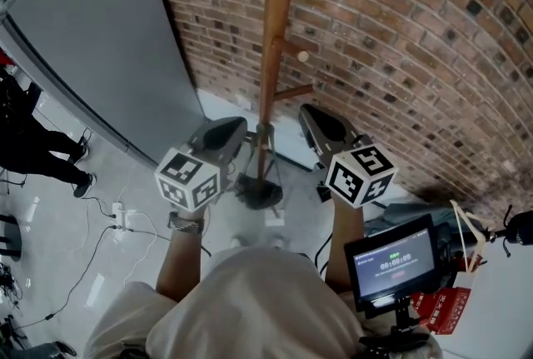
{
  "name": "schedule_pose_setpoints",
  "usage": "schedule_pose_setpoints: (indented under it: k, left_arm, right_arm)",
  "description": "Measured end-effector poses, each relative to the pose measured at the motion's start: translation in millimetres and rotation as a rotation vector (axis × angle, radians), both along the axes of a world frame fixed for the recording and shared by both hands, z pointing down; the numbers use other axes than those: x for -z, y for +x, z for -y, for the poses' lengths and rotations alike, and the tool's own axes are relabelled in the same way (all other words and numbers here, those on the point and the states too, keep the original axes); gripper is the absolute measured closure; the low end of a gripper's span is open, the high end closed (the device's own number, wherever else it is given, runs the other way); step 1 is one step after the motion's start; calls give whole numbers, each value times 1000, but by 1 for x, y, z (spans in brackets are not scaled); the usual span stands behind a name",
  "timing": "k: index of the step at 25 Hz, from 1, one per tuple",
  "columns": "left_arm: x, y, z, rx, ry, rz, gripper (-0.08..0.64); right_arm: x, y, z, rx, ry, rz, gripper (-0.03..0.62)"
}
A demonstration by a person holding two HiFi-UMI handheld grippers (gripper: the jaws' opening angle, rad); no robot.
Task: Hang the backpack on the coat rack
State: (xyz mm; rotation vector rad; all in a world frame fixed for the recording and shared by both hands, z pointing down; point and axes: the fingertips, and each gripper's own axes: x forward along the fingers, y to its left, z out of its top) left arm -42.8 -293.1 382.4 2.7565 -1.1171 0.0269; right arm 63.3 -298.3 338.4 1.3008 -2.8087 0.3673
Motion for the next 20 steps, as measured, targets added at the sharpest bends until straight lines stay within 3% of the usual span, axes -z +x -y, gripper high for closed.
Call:
schedule_pose_setpoints:
  k: [6, 12, 20]
  left_arm:
    - [52, -2, -7, 38, 163, 66, 560]
    - [89, 2, -21, 34, 268, 85, 560]
    - [91, 6, -22, 25, 277, 99, 560]
  right_arm:
    - [51, 1, -12, 14, 124, -16, 591]
    - [76, 1, -22, 5, 196, -49, 592]
    - [80, 1, -23, 4, 210, -48, 592]
